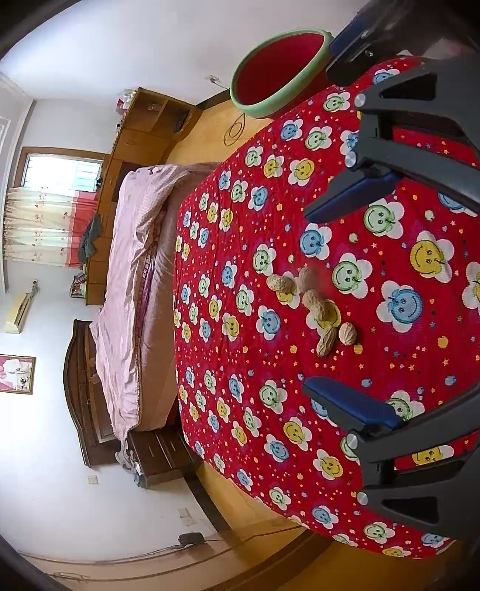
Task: Collect trash
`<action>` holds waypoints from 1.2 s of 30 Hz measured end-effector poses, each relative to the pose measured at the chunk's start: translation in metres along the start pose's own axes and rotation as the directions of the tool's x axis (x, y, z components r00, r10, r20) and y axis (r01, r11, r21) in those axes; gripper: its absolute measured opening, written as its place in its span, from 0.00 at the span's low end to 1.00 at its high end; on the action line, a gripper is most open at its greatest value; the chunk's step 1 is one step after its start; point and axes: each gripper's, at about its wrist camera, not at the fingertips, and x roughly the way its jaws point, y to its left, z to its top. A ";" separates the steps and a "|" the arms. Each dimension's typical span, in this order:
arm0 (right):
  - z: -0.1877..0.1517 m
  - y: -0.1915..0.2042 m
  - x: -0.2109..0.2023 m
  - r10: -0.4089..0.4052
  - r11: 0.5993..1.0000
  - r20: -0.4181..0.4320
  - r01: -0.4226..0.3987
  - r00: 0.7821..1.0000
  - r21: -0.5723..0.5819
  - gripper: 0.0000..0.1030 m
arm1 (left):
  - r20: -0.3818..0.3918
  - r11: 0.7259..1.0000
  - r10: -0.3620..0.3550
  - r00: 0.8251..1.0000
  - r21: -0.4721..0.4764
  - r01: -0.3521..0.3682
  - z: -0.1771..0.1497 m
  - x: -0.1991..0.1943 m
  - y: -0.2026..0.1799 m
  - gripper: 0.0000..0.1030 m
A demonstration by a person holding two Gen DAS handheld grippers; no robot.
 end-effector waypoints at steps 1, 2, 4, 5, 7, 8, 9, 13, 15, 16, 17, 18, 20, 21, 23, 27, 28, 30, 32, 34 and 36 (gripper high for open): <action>0.000 0.000 0.000 -0.001 1.000 0.001 0.001 1.000 -0.003 0.80 | 0.001 1.000 0.001 1.000 0.000 -0.001 0.000 0.000 0.000 0.82; 0.000 0.000 0.000 -0.001 1.000 0.001 0.001 1.000 -0.002 0.80 | 0.003 1.000 0.002 1.000 -0.002 -0.002 0.000 0.000 0.000 0.82; 0.000 0.000 0.000 -0.001 1.000 0.001 0.001 1.000 -0.002 0.80 | 0.004 1.000 0.002 1.000 -0.002 -0.002 0.000 0.000 0.000 0.82; 0.000 0.001 0.000 -0.001 1.000 0.002 0.001 1.000 -0.003 0.80 | 0.004 1.000 0.003 1.000 -0.001 -0.003 0.000 0.000 0.000 0.82; 0.000 0.001 0.000 0.000 1.000 0.001 0.000 1.000 -0.003 0.80 | 0.006 1.000 0.005 1.000 -0.001 -0.005 0.000 0.000 0.001 0.82; 0.000 0.001 0.000 0.000 1.000 0.000 0.000 1.000 -0.003 0.80 | 0.007 1.000 0.005 1.000 -0.001 -0.005 0.000 0.000 0.001 0.82; 0.000 0.000 0.000 -0.001 1.000 0.000 0.001 1.000 -0.002 0.80 | 0.007 1.000 0.006 1.000 -0.001 -0.006 0.000 -0.001 0.001 0.82; 0.000 0.001 0.000 -0.001 1.000 0.001 0.001 1.000 -0.003 0.80 | 0.006 1.000 0.007 1.000 -0.002 -0.007 0.000 -0.001 0.001 0.82; 0.000 0.001 0.000 0.000 1.000 0.002 0.000 1.000 -0.001 0.80 | 0.007 1.000 0.008 1.000 -0.003 -0.008 0.000 -0.001 0.001 0.82; 0.000 0.000 0.000 -0.001 1.000 0.001 0.001 1.000 -0.002 0.80 | 0.006 1.000 0.008 1.000 -0.003 -0.008 0.000 -0.001 0.001 0.82; 0.000 0.001 0.000 -0.001 1.000 0.001 0.001 1.000 -0.002 0.80 | 0.006 1.000 0.007 1.000 -0.003 -0.007 0.000 -0.001 0.001 0.82; 0.000 0.000 0.000 -0.002 1.000 0.000 0.002 1.000 -0.002 0.80 | 0.006 1.000 0.007 1.000 -0.002 -0.007 0.000 -0.001 0.001 0.82; 0.000 0.000 0.000 0.000 1.000 0.000 0.000 1.000 -0.001 0.80 | 0.007 1.000 0.008 1.000 -0.002 -0.008 0.000 -0.001 0.001 0.82; 0.000 0.001 0.000 0.000 1.000 0.000 0.000 1.000 -0.001 0.80 | 0.006 1.000 0.008 1.000 -0.002 -0.008 0.000 -0.001 0.001 0.82; 0.000 0.001 -0.001 -0.001 1.000 0.000 0.001 1.000 -0.002 0.80 | 0.006 1.000 0.009 1.000 -0.003 -0.009 0.000 -0.001 0.001 0.82; 0.000 0.001 0.000 -0.001 1.000 0.001 0.001 1.000 -0.002 0.80 | 0.006 1.000 0.008 1.000 -0.003 -0.008 0.000 -0.002 0.002 0.82; 0.000 0.000 -0.001 -0.001 1.000 0.000 0.001 1.000 -0.002 0.80 | 0.006 1.000 0.009 1.000 -0.002 -0.009 0.000 -0.001 0.002 0.82; 0.000 0.001 0.000 0.000 1.000 -0.001 0.000 1.000 0.000 0.80 | 0.006 1.000 0.008 1.000 -0.003 -0.008 0.000 -0.002 0.002 0.82; 0.000 0.001 -0.001 0.000 1.000 0.000 0.000 1.000 -0.001 0.80 | 0.006 1.000 0.007 1.000 -0.004 -0.007 0.000 -0.002 0.002 0.82; -0.001 0.001 -0.001 0.001 1.000 -0.001 -0.001 1.000 -0.001 0.80 | 0.007 1.000 0.009 1.000 -0.003 -0.009 0.000 -0.002 0.002 0.82; -0.001 0.001 -0.001 0.000 1.000 0.000 0.000 1.000 -0.002 0.80 | 0.006 1.000 0.009 1.000 -0.003 -0.009 0.000 -0.002 0.002 0.82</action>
